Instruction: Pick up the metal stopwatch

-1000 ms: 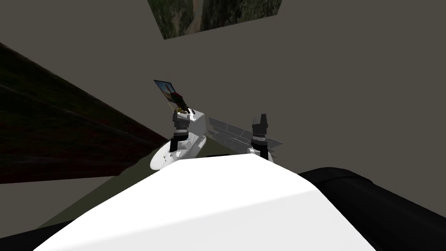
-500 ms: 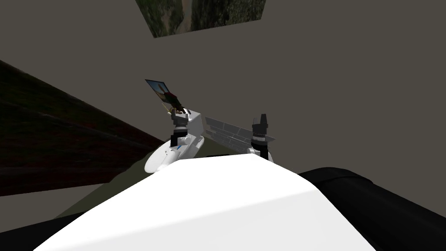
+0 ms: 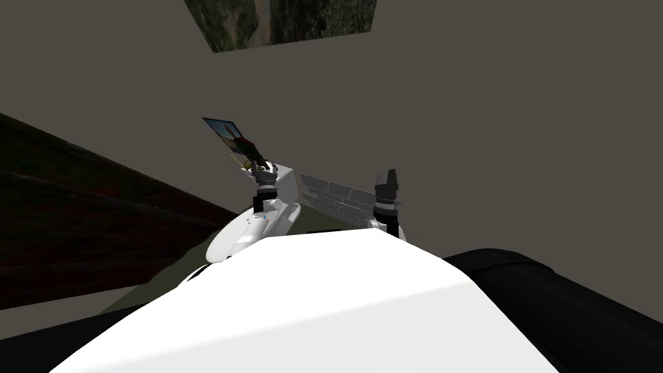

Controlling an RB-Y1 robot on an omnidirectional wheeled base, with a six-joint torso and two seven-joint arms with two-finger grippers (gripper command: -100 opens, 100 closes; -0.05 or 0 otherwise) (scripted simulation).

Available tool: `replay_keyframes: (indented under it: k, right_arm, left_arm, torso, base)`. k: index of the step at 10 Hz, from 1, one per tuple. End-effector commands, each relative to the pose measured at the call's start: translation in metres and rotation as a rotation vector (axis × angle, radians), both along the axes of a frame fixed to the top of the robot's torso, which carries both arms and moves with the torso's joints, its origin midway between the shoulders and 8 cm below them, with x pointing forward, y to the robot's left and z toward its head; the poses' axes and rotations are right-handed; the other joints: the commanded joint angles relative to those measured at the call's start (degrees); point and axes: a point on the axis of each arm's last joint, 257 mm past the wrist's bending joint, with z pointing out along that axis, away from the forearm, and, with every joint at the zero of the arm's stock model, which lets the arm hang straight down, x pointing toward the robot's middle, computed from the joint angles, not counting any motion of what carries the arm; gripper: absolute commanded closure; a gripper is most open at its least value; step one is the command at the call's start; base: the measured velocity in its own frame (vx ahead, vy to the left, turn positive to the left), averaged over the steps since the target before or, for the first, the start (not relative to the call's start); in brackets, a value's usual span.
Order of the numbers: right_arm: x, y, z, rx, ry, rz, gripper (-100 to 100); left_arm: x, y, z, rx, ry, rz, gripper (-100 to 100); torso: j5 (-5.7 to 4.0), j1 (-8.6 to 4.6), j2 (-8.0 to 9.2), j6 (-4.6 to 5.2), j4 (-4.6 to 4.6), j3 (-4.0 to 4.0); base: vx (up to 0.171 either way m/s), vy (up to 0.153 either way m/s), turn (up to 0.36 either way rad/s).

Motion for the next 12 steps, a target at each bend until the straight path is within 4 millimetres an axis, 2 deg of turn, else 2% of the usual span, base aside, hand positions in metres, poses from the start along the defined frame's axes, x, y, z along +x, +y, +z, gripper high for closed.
replay_keyframes:
  k: [1, 2, 3, 4, 5, 6, 7, 8, 9, 10, 11, 12]
  right_arm:
    - [0.000, 0.000, 0.000, 0.000, 0.000, 0.000, 0]
    - [0.000, 0.000, 0.000, 0.000, 0.000, 0.000, 0]
    - [0.000, 0.000, 0.000, 0.000, 0.000, 0.000, 0]
    - [0.000, 0.000, 0.000, 0.000, 0.000, 0.000, 0]
    - [0.000, 0.000, 0.000, 0.000, 0.000, 0.000, 0]
    - [0.000, 0.000, 0.000, 0.000, 0.000, 0.000, 0]
    - [0.000, 0.000, 0.000, 0.000, 0.000, 0.000, 0]
    - [0.000, 0.000, 0.000, 0.000, 0.000, 0.000, 0]
    - [0.000, 0.000, 0.000, 0.000, 0.000, 0.000, 0]
    - [0.000, 0.000, 0.000, 0.000, 0.000, 0.000, 0]
    - [0.000, 0.000, 0.000, 0.000, 0.000, 0.000, 0]
    - [0.000, 0.000, 0.000, 0.000, 0.000, 0.000, 0]
  left_arm:
    - [0.009, 0.019, 0.006, -0.058, -0.018, 0.017, -100]
    - [0.012, 0.024, -0.007, -0.060, 0.010, 0.027, -100]
    - [0.016, 0.040, 0.004, -0.111, -0.020, 0.040, -100]
    - [0.020, 0.044, -0.008, -0.115, 0.004, 0.050, -100]
    - [0.024, 0.061, 0.003, -0.170, -0.027, 0.064, -100]
    - [0.027, 0.066, -0.011, -0.173, 0.002, 0.077, -100]
    - [0.030, 0.083, -0.002, -0.230, -0.029, 0.094, -100]
    - [0.032, 0.088, -0.014, -0.234, -0.005, 0.106, -100]
    - [0.035, 0.106, -0.008, -0.294, -0.033, 0.126, -100]
    - [0.035, 0.109, -0.018, -0.298, -0.014, 0.135, -100]
    - [0.037, 0.126, -0.011, -0.361, -0.047, 0.154, -100]
    - [0.038, 0.130, -0.022, -0.364, -0.025, 0.165, -100]
  torso:
    - [0.00, 0.00, 0.00, 0.00, 0.00, 0.00]
    - [-0.01, -0.02, -0.04, 0.03, 0.00, -0.02]
    - [0.01, 0.04, -0.03, -0.02, -0.01, -0.02]
    - [0.00, 0.02, -0.05, 0.02, 0.00, -0.03]
    - [0.01, 0.06, -0.06, -0.01, -0.01, -0.03]
    - [0.01, 0.07, -0.10, 0.02, -0.01, -0.05]
    - [0.02, 0.09, -0.10, -0.02, -0.03, -0.06]
    - [0.01, 0.09, -0.14, 0.00, -0.02, -0.08]
    - [0.03, 0.12, -0.13, -0.02, -0.03, -0.08]
    - [0.02, 0.12, -0.15, 0.01, -0.03, -0.08]
    - [0.03, 0.15, -0.13, -0.03, -0.03, -0.08]
    - [0.02, 0.13, -0.19, 0.00, -0.04, -0.11]
  base:
    - [0.001, -0.046, -0.124]
    - [0.001, -0.034, -0.062]
    - [0.003, -0.043, -0.112]
    - [0.006, -0.029, -0.059]
    - [0.017, -0.024, -0.114]
    - [0.019, -0.021, -0.055]
    - [0.029, -0.026, -0.102]
    - [0.026, -0.015, -0.061]
    - [0.030, -0.011, -0.114]
    - [0.029, -0.008, -0.047]
    - [0.047, -0.014, -0.081]
    - [0.040, -0.007, -0.047]
